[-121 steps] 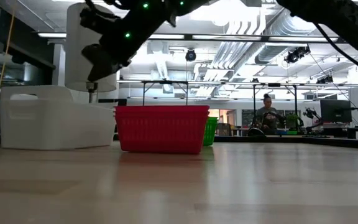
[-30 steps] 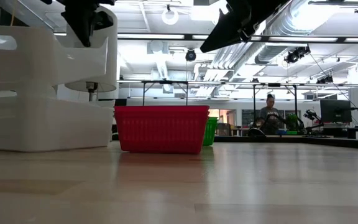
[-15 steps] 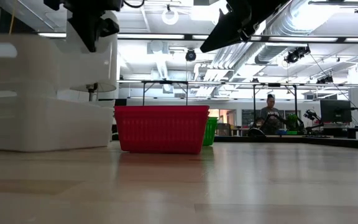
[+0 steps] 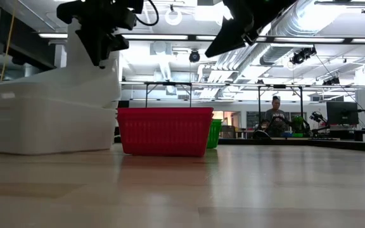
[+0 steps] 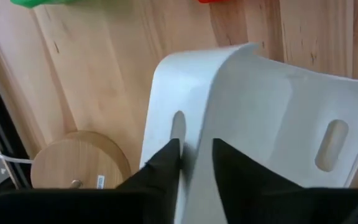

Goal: Stack baskets by color
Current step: Stack the right white bin on the left white bins

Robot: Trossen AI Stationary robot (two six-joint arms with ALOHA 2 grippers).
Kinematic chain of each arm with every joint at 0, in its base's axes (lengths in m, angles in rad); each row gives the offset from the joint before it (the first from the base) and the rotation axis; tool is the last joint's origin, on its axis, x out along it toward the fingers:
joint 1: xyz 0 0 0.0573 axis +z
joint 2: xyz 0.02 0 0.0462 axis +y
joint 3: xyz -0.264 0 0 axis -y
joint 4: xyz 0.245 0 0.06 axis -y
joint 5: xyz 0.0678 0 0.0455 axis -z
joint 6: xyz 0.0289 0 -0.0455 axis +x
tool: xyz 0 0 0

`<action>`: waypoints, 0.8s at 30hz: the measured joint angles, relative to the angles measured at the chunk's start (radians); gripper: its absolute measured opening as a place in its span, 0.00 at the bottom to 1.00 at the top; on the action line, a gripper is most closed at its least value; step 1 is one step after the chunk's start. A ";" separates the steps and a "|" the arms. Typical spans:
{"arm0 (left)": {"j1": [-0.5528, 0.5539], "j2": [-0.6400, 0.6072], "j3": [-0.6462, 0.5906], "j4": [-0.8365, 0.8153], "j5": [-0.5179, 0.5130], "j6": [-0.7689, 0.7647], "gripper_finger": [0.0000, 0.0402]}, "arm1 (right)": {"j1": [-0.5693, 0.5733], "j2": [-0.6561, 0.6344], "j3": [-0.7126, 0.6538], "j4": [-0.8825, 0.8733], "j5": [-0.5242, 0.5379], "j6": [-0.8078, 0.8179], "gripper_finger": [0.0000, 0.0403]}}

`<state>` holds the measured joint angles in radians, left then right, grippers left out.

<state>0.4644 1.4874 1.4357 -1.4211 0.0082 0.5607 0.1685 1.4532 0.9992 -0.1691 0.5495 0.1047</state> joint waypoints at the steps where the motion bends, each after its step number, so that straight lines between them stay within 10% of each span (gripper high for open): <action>1: 0.000 0.004 0.000 0.002 -0.002 0.000 0.23 | -0.002 0.000 0.000 -0.001 0.000 0.000 0.00; 11: 0.000 0.003 0.078 -0.010 -0.053 -0.053 0.48 | -0.007 0.000 0.000 -0.007 -0.002 0.000 0.00; 24: -0.172 -0.066 0.198 -0.139 -0.046 -0.290 0.49 | -0.007 0.000 0.000 -0.021 -0.003 -0.008 0.00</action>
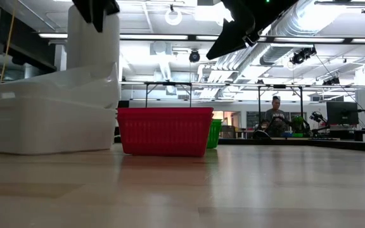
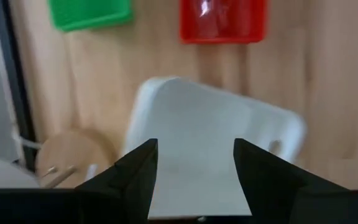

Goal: Stack baskets by color
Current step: Stack the right white bin on the left white bins

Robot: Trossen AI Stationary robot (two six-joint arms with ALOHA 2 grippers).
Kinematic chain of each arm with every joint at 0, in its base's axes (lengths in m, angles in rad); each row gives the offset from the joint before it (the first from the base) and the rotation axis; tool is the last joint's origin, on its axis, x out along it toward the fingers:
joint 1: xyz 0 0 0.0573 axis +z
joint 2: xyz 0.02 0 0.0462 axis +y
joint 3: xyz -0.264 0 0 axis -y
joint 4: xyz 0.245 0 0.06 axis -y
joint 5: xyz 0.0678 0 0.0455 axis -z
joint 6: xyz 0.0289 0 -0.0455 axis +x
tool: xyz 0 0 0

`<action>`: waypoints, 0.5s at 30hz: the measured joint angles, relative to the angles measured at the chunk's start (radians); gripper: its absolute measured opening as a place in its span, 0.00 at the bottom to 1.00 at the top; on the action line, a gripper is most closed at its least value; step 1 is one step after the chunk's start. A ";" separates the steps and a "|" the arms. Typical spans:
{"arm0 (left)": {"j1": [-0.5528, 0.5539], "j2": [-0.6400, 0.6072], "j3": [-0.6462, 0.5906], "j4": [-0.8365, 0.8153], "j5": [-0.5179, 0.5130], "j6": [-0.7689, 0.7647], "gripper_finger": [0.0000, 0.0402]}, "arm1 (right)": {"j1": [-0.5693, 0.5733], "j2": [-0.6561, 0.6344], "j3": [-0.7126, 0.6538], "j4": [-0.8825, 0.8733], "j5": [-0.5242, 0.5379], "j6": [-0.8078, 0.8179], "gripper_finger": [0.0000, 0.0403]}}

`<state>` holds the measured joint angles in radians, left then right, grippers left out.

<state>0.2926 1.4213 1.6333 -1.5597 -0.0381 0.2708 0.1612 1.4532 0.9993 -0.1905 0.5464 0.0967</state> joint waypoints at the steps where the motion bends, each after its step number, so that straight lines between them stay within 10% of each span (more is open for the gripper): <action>1: -0.031 -0.008 0.000 0.003 0.001 -0.035 0.49 | 0.000 0.000 0.000 0.000 0.000 0.000 0.00; 15: -0.315 -0.063 -0.385 0.310 -0.218 -0.745 0.49 | 0.000 0.000 0.000 -0.001 -0.001 0.015 0.00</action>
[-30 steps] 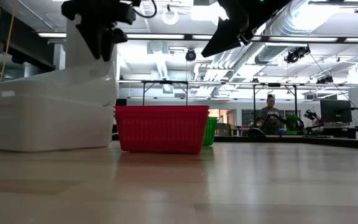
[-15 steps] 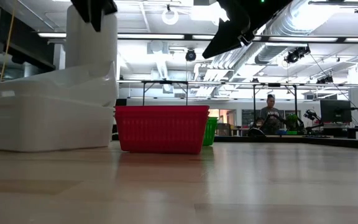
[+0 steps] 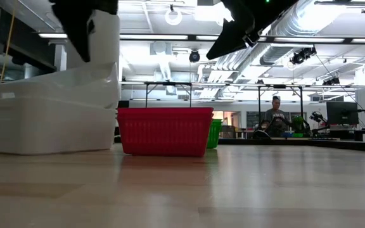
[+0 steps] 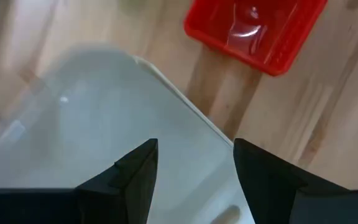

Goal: Stack baskets by color
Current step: Stack the right white bin on the left white bins

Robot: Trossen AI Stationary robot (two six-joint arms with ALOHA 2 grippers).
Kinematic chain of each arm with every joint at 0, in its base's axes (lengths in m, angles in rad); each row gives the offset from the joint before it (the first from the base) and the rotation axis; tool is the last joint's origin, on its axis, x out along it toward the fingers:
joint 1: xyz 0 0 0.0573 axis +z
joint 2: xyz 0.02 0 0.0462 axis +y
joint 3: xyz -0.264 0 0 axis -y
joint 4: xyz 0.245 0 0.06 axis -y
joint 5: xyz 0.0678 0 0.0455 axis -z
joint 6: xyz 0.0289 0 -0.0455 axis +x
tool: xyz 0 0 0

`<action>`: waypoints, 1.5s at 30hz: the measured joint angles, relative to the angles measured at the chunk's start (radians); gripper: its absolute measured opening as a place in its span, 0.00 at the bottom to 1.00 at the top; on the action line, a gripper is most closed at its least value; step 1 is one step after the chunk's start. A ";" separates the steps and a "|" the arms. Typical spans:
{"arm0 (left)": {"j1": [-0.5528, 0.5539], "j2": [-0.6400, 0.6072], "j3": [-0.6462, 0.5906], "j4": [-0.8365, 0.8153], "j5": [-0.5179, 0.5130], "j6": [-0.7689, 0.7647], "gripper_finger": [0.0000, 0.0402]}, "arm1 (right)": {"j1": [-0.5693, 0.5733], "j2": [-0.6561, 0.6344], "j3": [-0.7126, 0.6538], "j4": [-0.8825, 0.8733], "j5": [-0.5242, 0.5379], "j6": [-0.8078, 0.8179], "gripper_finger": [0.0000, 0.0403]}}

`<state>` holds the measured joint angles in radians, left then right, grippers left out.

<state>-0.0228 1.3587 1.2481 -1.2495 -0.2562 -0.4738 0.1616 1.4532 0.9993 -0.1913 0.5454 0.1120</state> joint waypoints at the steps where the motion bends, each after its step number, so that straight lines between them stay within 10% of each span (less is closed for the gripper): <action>1: -0.011 -0.011 -0.030 0.021 -0.007 -0.031 0.49 | 0.000 0.000 0.000 0.000 0.000 0.000 0.00; 24: -0.022 -0.088 -0.347 0.367 -0.099 -0.322 0.48 | 0.000 0.000 0.000 0.001 -0.027 -0.006 0.00; 34: -0.010 -0.088 -0.348 0.382 -0.094 -0.297 0.04 | 0.000 0.000 0.000 0.009 -0.042 -0.006 0.00; 45: -0.010 -0.087 -0.232 0.271 -0.082 -0.251 0.00 | 0.000 0.000 0.000 0.008 -0.049 -0.007 0.00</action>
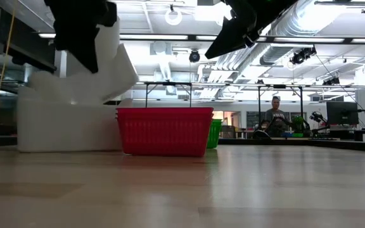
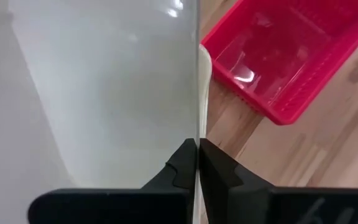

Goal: Stack baskets by color
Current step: Stack the right white bin on the left white bins

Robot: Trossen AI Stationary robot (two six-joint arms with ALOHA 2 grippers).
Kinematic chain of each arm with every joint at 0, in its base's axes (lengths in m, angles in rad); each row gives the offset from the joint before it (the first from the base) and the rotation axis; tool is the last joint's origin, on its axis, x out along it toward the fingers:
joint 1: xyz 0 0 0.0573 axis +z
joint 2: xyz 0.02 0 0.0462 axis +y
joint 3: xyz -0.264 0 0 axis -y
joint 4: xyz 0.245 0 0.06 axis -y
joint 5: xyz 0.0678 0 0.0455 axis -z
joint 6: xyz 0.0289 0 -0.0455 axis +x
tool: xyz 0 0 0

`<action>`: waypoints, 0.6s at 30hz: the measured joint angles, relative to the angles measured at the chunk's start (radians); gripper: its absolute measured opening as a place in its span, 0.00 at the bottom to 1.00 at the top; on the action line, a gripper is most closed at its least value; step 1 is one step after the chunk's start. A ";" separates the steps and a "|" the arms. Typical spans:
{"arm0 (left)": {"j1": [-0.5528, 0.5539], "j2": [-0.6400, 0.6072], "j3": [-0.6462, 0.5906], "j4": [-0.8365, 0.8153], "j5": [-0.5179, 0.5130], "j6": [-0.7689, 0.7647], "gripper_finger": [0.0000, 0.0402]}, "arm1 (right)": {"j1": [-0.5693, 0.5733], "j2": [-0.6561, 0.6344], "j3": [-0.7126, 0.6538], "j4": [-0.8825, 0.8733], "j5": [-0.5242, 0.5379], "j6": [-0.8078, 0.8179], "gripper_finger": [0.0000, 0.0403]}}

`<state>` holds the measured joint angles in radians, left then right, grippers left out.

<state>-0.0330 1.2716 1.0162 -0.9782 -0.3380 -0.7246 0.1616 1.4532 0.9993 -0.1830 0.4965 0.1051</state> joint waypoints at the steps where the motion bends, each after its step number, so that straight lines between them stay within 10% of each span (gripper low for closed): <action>1: 0.000 0.000 0.018 -0.016 -0.004 0.003 0.00 | 0.000 0.000 0.000 0.000 0.000 0.000 0.00; 18: -0.001 0.016 0.191 -0.310 0.119 0.023 0.00 | 0.000 0.000 0.000 0.000 0.000 0.000 0.00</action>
<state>-0.0340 1.2873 1.2068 -1.2883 -0.2191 -0.7017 0.1616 1.4532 0.9993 -0.1830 0.4961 0.1051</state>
